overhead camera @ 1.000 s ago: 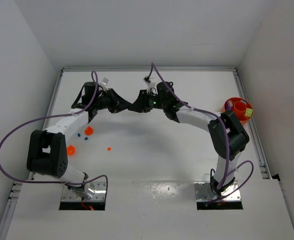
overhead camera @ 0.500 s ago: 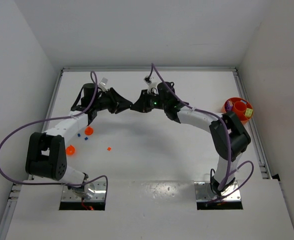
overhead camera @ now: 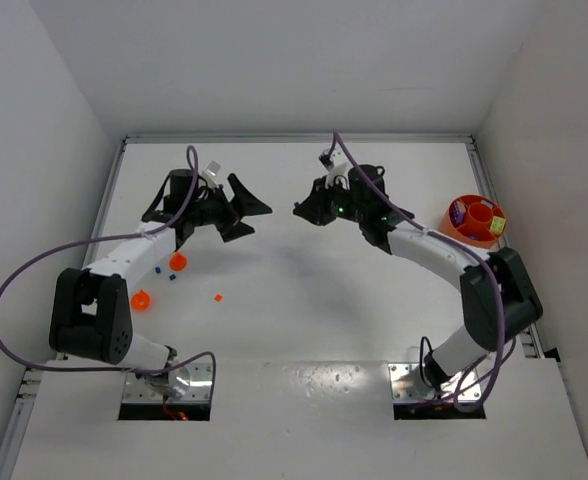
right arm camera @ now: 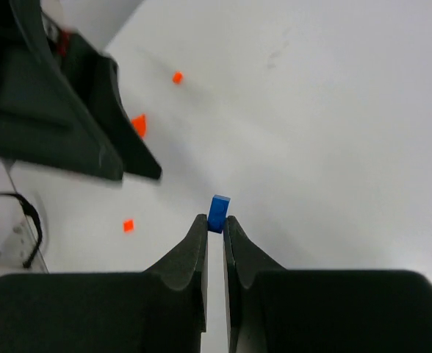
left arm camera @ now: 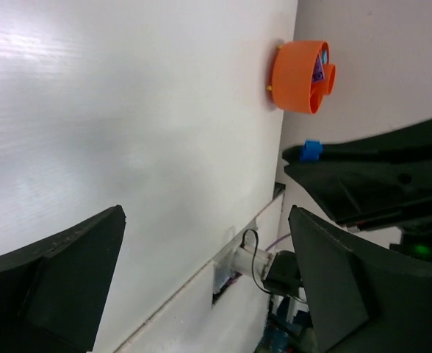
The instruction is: Sort the legos into containers by color
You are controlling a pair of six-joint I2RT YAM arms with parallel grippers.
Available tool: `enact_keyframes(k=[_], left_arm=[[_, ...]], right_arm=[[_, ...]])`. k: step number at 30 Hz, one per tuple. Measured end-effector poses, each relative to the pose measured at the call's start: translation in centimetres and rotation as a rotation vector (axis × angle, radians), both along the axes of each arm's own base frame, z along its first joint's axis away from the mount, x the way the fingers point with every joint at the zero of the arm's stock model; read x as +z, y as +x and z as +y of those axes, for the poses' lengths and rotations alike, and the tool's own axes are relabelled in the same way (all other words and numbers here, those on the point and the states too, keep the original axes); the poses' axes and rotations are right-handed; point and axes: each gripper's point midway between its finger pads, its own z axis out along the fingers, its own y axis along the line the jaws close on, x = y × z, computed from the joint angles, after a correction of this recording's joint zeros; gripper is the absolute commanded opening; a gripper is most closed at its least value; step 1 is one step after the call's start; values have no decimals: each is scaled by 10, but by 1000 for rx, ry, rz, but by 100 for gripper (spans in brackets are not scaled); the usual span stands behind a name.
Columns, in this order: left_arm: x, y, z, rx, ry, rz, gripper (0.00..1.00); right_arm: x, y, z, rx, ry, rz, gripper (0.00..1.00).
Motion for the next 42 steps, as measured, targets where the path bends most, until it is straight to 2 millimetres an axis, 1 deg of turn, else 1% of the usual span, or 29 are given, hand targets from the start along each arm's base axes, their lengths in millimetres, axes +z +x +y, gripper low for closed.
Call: enact_keyframes(k=[2,4,7,10,11,12,15,18,19,21,23,25,28,31,35,37,39,42], left_arm=[[2,6,7,17,25,-14,100],[7,14,15,31,55,-41,100],[18,32,22,12,111,-109,100],[32,50,21,-53,169,-203,100],[35,55,21,-74,189,-233,100],[38,59,20,-99,220,-265,100],[51,72,16,-160,320,-358,100],[65,84,9,-191,411,-438,100],[68,86,7,-198,435,-457,100],[72,87,5,-208,476,-478,100],[71,87,4,-221,506,-487,100],[66,87,5,-229,522,-478,100],[52,86,7,-249,542,-441,100],[43,87,8,-255,556,-419,100],[40,88,12,-241,572,-405,100],[40,89,13,-233,576,-398,100],[39,89,14,-225,584,-394,100],[37,90,17,-213,599,-387,100]], right_arm=[[-2,-11,-16,-4,-38,5,0],[-3,-16,-38,-26,-77,14,0],[-3,-14,-80,-91,-135,34,0],[-7,-10,-136,-187,-218,62,0],[-10,-10,-151,-210,-244,74,0],[-13,-9,-174,-244,-279,94,0],[-19,-7,-230,-329,-374,160,0],[-13,1,-285,-397,-449,218,0],[-11,5,-300,-411,-468,226,0],[-7,9,-335,-440,-508,244,0],[-5,5,-366,-452,-553,265,0],[-4,-3,-387,-440,-589,300,0],[-7,-11,-407,-377,-629,350,0],[-22,-21,-414,-298,-639,414,0],[-43,-43,-417,-210,-652,510,0],[-51,-50,-420,-185,-664,548,0],[-57,-53,-424,-171,-679,567,0],[-60,-54,-431,-179,-710,573,0]])
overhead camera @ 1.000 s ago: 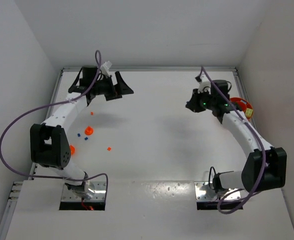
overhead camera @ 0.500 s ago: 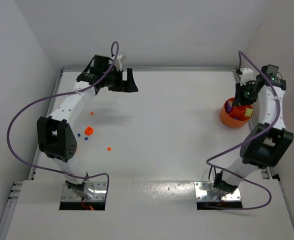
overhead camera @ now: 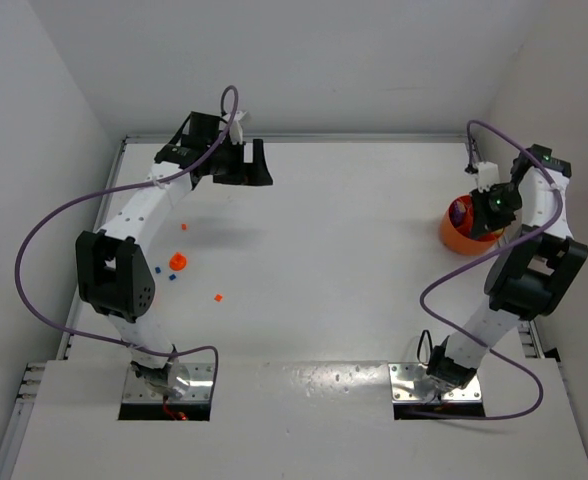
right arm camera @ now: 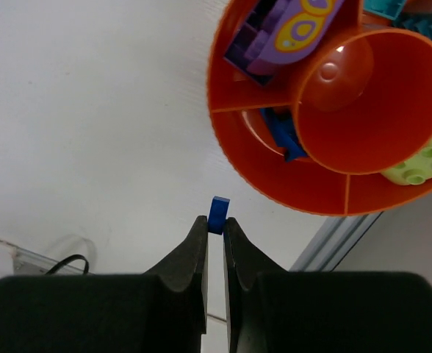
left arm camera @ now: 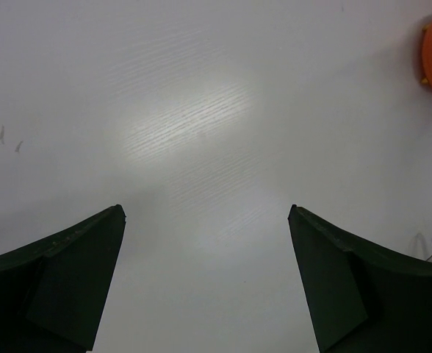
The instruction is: Sort the legos into containers by color
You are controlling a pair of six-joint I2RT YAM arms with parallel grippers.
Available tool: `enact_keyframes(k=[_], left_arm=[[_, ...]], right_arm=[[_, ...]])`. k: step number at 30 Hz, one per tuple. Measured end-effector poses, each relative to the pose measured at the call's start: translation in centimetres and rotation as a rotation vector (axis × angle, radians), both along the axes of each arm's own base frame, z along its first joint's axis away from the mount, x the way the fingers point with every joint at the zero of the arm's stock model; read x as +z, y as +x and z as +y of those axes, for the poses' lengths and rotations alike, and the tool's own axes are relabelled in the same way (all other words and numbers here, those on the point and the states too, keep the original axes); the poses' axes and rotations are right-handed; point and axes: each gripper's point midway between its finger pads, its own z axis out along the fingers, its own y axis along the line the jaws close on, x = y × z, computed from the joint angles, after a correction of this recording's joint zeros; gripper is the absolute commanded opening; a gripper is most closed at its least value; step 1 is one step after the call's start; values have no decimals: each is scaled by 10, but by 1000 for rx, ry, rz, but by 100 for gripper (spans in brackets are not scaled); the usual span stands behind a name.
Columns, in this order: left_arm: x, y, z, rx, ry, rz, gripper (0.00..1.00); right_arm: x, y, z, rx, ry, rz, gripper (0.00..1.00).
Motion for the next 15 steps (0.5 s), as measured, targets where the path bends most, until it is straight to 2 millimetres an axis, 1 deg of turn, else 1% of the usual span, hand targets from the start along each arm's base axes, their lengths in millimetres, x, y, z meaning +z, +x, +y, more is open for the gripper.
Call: enact_keyframes(k=[7,8,9,10,11,13,15], left_arm=[[-3,3,6,31,28,-1,100],[-3,3,7,37,34,-3,100],[-4,4,9,44,39,-4,100],[-4,5,10,49,44,-4,100],[-5,5,11,53,48,-3,100],[-5,5,12,59,53,-2,100],[-6,5,13,63,57,0,100]], right_arm=[[-5,3,-16,-18,-78,0,1],[-5,3,-18,-23,-87,-1,6],[-6,4,-19,-27,-95,-2,9],[-7,5,-21,-31,-99,-3,16],[-8,5,-22,-36,-105,0,20],[-11,6,-24,-44,-109,8,27],[-15,6,-25,-51,-108,18,31]])
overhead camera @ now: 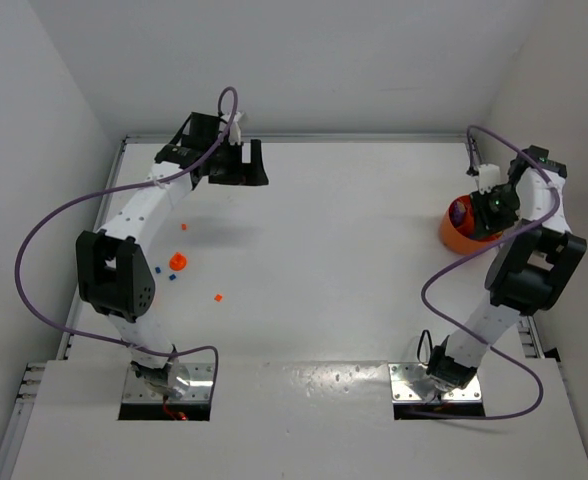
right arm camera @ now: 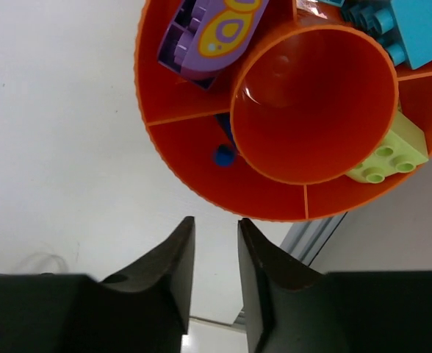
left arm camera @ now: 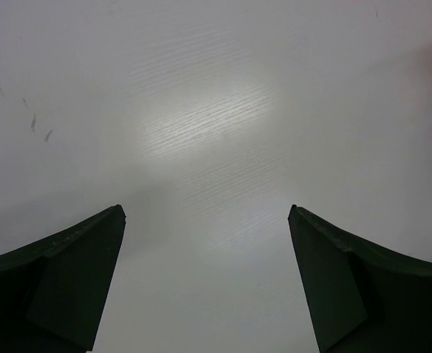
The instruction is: Sort the legos into containers by color
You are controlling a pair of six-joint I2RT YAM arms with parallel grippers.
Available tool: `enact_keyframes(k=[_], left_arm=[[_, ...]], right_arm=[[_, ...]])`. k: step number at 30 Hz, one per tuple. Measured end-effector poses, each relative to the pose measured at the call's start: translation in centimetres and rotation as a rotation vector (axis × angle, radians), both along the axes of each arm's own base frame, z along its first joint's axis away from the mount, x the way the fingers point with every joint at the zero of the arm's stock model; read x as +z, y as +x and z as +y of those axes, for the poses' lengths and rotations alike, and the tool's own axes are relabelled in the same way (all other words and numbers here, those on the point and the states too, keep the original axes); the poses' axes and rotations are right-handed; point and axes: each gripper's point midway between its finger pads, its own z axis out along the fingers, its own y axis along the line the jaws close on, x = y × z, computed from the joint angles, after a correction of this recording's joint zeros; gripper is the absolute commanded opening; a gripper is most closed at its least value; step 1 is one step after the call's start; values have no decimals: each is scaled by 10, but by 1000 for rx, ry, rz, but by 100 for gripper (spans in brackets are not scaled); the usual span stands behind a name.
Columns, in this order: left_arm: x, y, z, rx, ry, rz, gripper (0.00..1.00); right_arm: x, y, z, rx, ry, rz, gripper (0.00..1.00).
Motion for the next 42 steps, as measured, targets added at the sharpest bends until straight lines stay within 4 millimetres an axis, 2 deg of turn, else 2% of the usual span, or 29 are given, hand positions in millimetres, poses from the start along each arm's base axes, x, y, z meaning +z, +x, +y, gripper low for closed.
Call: enact_keyframes(k=[6,10,13,15,16,20,24,26,28,32,34,36,42], left_arm=[[-4,1,3,13,14,8,100],[-4,1,5,16,19,4,100],[-6,-2,21,23,41,4,97],[-8,-5,46,45,77,20,89],[-10,-6,59,60,95,29,82],[-28,-20,141,145,187,129,66],[-45,-55,216,167,269,240,62],[-51,-73,237,130,311,277,62],[-59,-93,244,57,366,293,65],[-79,-138,243,-79,457,323,67],[-91,-157,244,-119,489,356,58],[-102,-164,248,-127,511,386,51],[-144,-171,256,-25,513,505,48]], right_arm=[[-10,1,-1,-11,10,21,34],[-2,6,-1,-12,18,2,33],[11,14,9,-2,53,-41,33],[21,18,23,10,85,-74,33],[29,19,34,25,101,-94,33],[52,27,86,106,168,-158,33],[49,24,140,182,239,-146,33],[42,21,158,203,261,-124,33],[36,18,170,209,281,-107,32],[27,18,181,196,309,-104,32],[23,17,184,186,320,-97,32],[19,15,187,180,329,-89,32],[14,13,191,159,339,-82,31]])
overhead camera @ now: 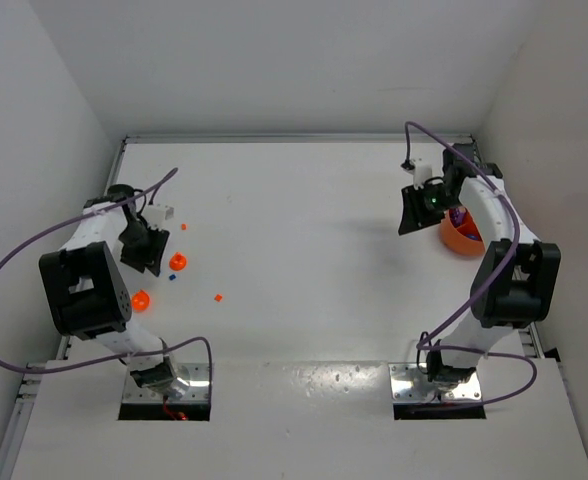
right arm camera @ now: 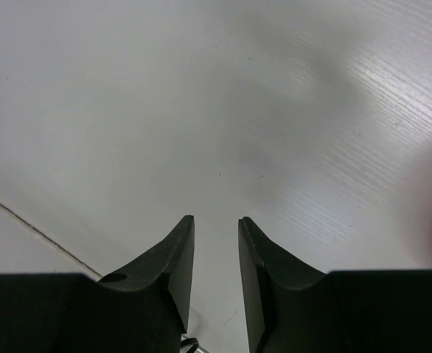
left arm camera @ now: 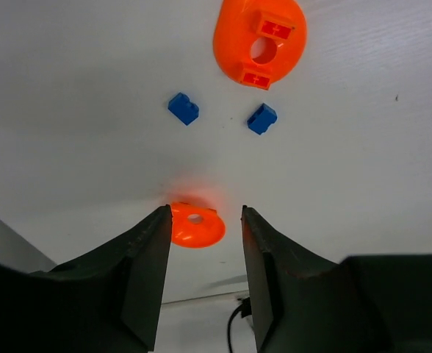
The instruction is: Sort the legos into containers by color
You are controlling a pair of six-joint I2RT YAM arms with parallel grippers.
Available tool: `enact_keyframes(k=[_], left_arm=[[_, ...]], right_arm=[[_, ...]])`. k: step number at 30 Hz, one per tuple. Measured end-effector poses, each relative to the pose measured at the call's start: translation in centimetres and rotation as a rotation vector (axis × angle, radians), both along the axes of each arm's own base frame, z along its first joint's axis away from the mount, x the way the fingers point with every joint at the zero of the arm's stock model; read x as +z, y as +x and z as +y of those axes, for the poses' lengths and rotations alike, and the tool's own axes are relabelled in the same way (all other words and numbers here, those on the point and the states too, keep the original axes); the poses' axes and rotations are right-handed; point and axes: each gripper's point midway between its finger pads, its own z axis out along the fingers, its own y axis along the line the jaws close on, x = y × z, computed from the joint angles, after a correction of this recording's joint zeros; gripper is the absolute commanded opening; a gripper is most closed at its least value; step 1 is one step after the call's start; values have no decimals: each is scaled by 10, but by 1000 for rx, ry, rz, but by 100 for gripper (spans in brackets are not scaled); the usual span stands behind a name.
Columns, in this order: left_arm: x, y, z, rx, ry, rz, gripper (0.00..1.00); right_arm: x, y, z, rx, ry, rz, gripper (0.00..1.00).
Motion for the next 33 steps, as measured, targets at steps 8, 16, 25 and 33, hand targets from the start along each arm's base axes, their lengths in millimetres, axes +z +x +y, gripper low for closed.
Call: enact_keyframes(k=[8,16,25,33], left_arm=[[-17,12,-2,240,17,-14,51],[-38,26,2,424,44,-15,47],[-62,25,0,495,36,46,40],[-63,26,0,528,36,53,41]], right_arm=[[1,-1,2,-22,13,-3,31],[2,-1,3,-34,19,1,31],[2,-1,3,-39,21,3,31],[2,-1,3,-39,21,3,30]])
